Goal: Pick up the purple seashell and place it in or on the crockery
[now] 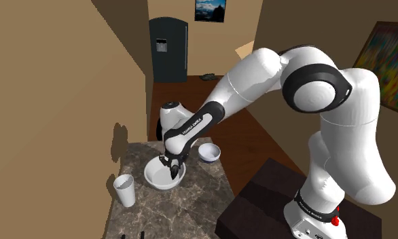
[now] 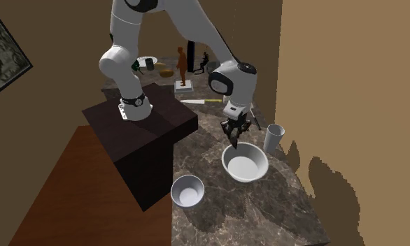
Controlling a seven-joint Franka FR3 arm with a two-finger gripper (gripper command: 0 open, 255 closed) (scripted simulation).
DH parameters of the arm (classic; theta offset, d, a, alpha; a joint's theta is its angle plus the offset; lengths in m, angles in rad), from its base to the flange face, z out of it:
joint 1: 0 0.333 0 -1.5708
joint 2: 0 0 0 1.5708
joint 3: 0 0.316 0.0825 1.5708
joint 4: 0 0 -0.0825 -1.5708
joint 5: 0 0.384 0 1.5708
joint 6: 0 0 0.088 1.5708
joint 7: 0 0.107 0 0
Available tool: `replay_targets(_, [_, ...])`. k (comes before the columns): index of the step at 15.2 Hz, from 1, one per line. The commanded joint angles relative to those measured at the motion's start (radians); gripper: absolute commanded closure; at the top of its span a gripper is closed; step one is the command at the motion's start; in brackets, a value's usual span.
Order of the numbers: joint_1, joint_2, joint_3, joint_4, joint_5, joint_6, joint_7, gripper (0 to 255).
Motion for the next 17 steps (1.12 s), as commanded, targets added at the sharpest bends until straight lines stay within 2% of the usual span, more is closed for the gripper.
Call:
replay_targets(1, [-0.032, 0.051, 0.005, 0.084, 0.013, -0.036, -0.026, 255])
replay_targets(6, [-0.115, 0.205, 0.019, 0.351, 0.037, -0.152, -0.07, 255])
replay_targets(17, [-0.14, 0.311, 0.048, 0.383, 0.068, -0.079, -0.086, 255])
